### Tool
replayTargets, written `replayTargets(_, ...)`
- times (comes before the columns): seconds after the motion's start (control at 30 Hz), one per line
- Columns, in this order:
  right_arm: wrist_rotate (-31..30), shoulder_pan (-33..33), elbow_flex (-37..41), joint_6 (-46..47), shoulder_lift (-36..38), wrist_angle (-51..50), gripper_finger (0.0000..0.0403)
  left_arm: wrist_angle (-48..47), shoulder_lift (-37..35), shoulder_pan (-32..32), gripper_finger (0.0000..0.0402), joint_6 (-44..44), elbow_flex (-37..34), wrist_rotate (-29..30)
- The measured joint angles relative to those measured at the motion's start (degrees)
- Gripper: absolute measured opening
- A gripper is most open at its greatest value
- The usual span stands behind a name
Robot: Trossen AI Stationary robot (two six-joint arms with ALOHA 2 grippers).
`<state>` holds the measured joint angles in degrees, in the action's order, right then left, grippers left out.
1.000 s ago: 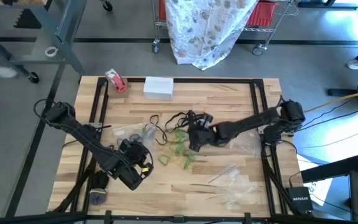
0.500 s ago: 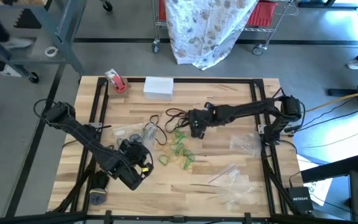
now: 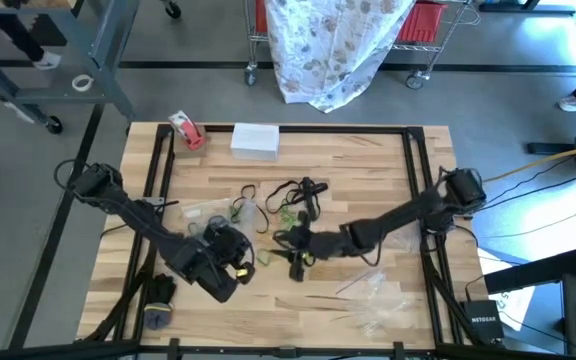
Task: Sort rubber bands
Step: Open the transparent zip bag
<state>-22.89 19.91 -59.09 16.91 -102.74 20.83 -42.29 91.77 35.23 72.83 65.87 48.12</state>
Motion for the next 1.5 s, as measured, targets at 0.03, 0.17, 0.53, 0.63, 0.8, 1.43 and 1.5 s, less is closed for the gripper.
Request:
replayTargets(0.03,-1.38,0.57,0.01,0.59,-0.92,1.95,0.0153,1.49,0.0,-0.29,0.0,-1.0,0.0,0.11)
replayTargets(0.17,-4.64,1.82,0.02,3.57,-4.37,7.89,0.0153,5.84,0.0,-1.61,0.0,-4.59,0.0,0.18)
replayTargets(0.53,-8.54,1.83,-2.14,6.23,-6.27,9.07,0.0153,8.95,0.0,-3.57,0.0,-7.59,0.0,0.16)
replayTargets(0.63,-13.18,1.8,-2.14,6.22,-6.25,6.73,0.0153,9.24,0.0,-3.57,0.0,-7.8,0.0,0.12)
replayTargets(0.8,-17.26,1.81,-2.14,6.95,-6.25,5.46,0.0153,10.25,0.0,-3.02,0.0,-8.08,0.0,0.13)
replayTargets(1.43,-20.58,1.68,-2.19,8.63,-8.25,4.41,0.0134,14.98,0.02,-3.15,0.0,-11.25,0.0,0.13)
replayTargets(1.5,-21.03,1.65,-2.19,8.63,-8.89,4.55,0.0106,15.14,0.02,-2.86,0.0,-11.58,0.0,0.15)
